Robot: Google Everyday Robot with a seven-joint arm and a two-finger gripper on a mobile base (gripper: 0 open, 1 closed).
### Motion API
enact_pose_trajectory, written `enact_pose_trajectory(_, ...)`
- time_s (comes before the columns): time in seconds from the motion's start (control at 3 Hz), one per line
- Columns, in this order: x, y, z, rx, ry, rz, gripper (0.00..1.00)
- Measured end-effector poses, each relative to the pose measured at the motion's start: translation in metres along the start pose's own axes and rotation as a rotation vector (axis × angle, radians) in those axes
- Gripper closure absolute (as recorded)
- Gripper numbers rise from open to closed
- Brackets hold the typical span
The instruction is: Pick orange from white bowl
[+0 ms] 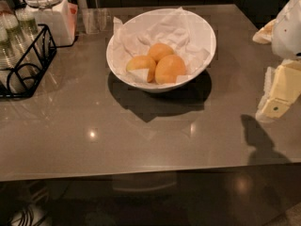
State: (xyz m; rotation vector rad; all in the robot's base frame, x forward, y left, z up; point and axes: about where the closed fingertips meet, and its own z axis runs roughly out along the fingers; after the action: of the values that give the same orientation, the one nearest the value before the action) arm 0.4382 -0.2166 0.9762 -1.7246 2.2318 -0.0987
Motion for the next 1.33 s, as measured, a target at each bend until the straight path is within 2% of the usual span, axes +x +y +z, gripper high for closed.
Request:
enact_pose_trajectory(0.33,-0.002,-0.001,-0.001,0.011,0.002,0.000,0.00)
enact_pose_trajectory(0.67,-0.030,-0.011,0.006,0.006,-0.030,-0.033,0.00)
enact_pose_trajectory(1.0,-0.030,-0.011,0.006,0.006,-0.030,-0.033,0.00)
enact_pose_trajectory(1.33,-0.058,-0.029,0.018,-0.007,-0.112,-0.037,0.00)
